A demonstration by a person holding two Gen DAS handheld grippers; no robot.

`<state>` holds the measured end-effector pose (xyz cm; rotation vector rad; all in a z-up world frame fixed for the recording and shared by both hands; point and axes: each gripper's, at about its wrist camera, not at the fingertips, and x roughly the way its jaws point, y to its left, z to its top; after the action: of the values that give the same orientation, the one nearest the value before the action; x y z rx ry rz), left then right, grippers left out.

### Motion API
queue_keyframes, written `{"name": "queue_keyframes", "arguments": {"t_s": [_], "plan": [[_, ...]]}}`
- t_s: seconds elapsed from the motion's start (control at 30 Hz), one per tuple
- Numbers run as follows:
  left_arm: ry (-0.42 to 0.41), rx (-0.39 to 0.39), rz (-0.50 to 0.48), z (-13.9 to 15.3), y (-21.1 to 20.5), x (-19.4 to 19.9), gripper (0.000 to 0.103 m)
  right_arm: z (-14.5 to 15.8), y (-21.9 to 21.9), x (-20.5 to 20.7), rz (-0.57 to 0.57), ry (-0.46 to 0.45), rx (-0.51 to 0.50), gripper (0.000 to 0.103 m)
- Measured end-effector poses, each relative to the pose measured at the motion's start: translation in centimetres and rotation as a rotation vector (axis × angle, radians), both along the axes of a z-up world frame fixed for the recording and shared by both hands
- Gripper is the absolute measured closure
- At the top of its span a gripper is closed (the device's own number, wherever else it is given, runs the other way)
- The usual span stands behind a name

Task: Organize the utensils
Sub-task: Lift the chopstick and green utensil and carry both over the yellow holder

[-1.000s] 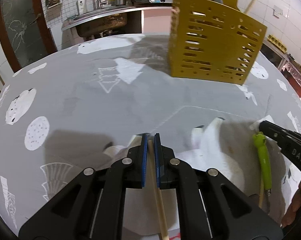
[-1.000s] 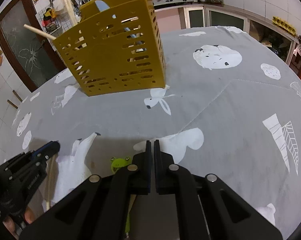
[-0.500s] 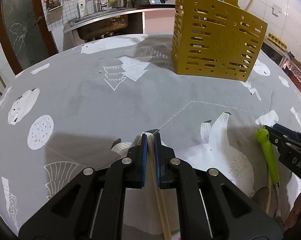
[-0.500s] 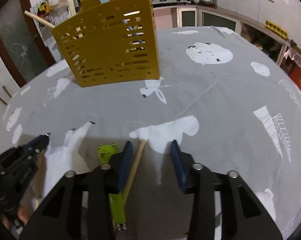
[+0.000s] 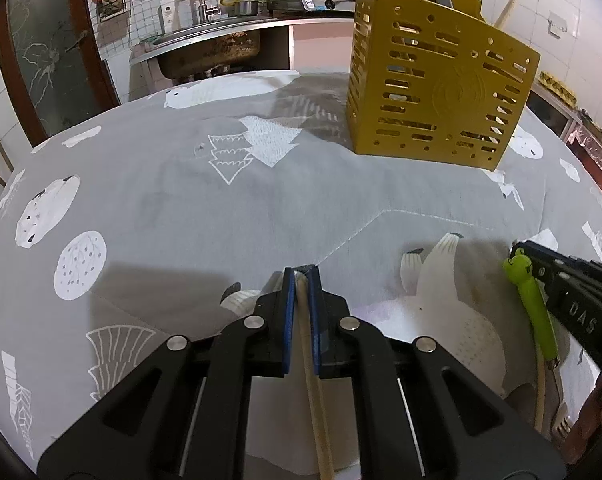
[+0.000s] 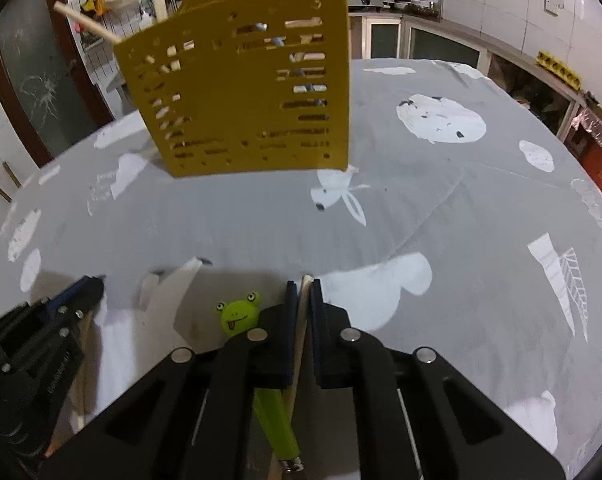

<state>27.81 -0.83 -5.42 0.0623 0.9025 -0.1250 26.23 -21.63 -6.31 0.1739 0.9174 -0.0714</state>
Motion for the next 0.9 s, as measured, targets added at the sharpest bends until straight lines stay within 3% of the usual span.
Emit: {"name": "queue_keyframes", "arguments": {"t_s": [0.27, 0.63, 0.9], "plan": [[-0.085, -0.029, 0.007, 3.3, -0.1, -0.2, 0.098, 3.5, -2.0, -0.6, -0.005, -0.151, 0.014, 0.097], [-0.289, -0.073, -0.009, 10.5, -1.5, -1.0, 0.098, 8.9, -5.2, -1.3, -0.032, -0.35, 0.027, 0.098], [-0.389, -0.095, -0.023, 13.2, -2.5, -0.8, 0.098, 12.1, -6.3, -0.8, -0.032, -0.449, 0.03, 0.098]]}}
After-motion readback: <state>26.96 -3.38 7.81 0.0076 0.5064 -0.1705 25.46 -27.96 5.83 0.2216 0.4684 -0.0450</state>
